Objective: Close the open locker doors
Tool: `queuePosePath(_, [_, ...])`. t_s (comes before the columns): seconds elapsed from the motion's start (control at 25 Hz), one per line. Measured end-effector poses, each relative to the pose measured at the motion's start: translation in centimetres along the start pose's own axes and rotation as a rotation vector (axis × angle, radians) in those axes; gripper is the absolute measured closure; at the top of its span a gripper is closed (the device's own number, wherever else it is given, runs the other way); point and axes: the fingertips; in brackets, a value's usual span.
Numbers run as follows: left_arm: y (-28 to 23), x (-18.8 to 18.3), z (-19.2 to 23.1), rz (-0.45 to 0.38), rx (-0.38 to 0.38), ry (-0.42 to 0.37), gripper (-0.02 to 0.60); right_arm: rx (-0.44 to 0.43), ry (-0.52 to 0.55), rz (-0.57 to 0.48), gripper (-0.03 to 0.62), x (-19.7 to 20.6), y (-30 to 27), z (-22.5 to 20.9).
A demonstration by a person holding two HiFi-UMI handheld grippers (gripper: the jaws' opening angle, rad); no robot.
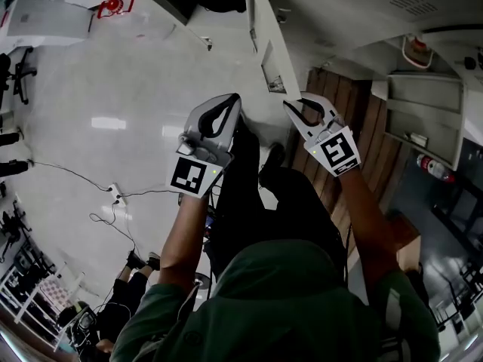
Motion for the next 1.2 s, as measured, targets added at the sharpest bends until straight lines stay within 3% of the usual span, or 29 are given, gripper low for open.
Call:
queuePosePath(0.32, [1.3, 0.9, 1.5, -0.001, -0.027, 0.016, 0.581, 0.013, 0.009, 0.023, 0.549, 0.0, -1.3, 0.3])
queuePosePath(0.72, [3.2, 0.1, 4.7, -0.028, -0.093, 0.029, 0.581, -0.043, 0.008, 0.039, 0.548, -1.7, -5.0, 3.2])
queuePosePath(1.2, [6.5, -1.1, 10.9, -0.041, -0.225, 0.045, 0.581, -0.159, 0.049, 0.069, 0.548, -5.6, -12.7, 5.9])
Point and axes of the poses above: the fingertips, and each gripper's own axes: y backward along the fingers, z to its left, x out of its underside, and after that the axes turned 4 degrees about y, right-handed
